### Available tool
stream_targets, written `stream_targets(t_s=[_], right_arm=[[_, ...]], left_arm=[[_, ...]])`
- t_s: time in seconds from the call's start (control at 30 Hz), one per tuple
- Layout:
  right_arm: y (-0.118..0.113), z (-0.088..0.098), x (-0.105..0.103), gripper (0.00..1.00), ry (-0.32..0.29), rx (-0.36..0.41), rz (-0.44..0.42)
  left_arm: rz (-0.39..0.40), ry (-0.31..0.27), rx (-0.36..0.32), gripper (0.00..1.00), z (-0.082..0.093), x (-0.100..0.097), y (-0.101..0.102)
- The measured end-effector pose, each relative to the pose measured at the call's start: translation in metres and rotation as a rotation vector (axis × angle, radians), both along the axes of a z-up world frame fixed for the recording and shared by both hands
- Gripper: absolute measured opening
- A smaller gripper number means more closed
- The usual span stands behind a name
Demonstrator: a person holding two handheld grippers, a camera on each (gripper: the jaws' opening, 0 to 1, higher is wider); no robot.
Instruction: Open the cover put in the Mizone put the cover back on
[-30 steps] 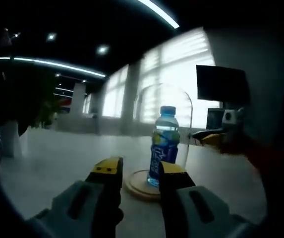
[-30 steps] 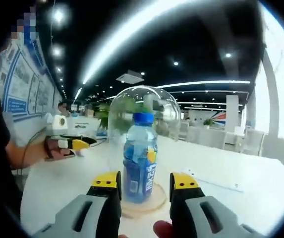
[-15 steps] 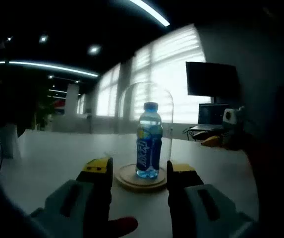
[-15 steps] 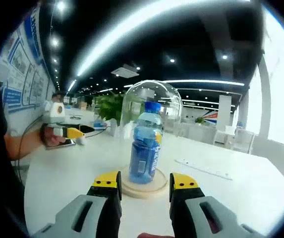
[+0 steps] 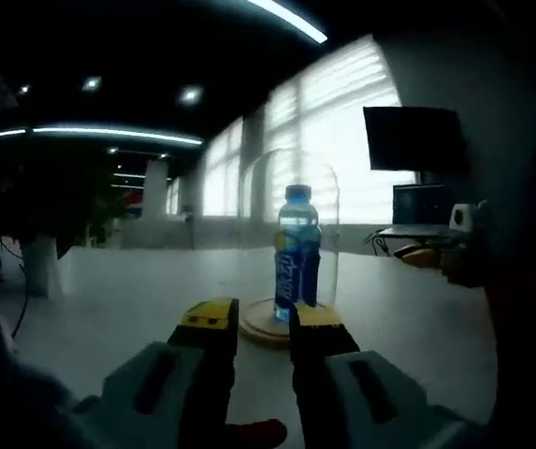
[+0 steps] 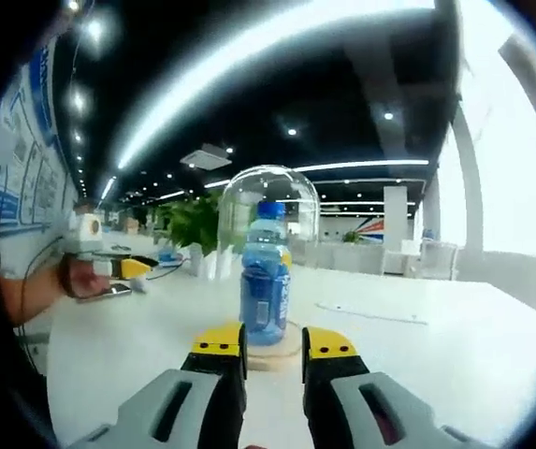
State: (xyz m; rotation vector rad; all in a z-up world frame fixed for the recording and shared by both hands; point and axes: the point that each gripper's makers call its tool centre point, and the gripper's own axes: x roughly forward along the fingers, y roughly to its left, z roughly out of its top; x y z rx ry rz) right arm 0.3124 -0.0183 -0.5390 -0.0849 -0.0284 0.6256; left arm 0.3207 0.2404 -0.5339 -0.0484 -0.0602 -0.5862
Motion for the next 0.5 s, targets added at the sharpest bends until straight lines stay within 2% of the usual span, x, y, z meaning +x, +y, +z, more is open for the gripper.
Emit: stream_targets(t_s=[0.03, 0.1, 0.17, 0.3, 0.4, 0.5], right_arm=[[0.000, -0.003, -0.001, 0.16, 0.007, -0.006, -0.002], [-0.002, -0.010, -0.004, 0.16, -0.008, -0.077, -0.018], [-0.001, -0.013, -0.006, 0.16, -0.004, -0.074, -0.022], [-0.009, -0.019, -0.002, 0.15, 0.021, -0.022, -0.047], [-0.015, -0.022, 0.001, 0.15, 0.047, 0.023, -0.075], [-0.018, -0.030, 0.002, 0.14, 0.063, 0.037, -0.083]], left_arm=[[0.000, 0.016, -0.012, 0.18, -0.003, 0.000, 0.000], [-0.003, 0.031, -0.038, 0.18, -0.007, 0.000, 0.000], [-0.001, 0.032, -0.032, 0.18, -0.010, -0.003, -0.002], [-0.005, 0.027, 0.017, 0.19, -0.020, -0.006, -0.007], [-0.009, 0.058, 0.003, 0.18, -0.029, -0.007, -0.007], [-0.002, 0.083, -0.022, 0.19, -0.038, -0.008, -0.006]])
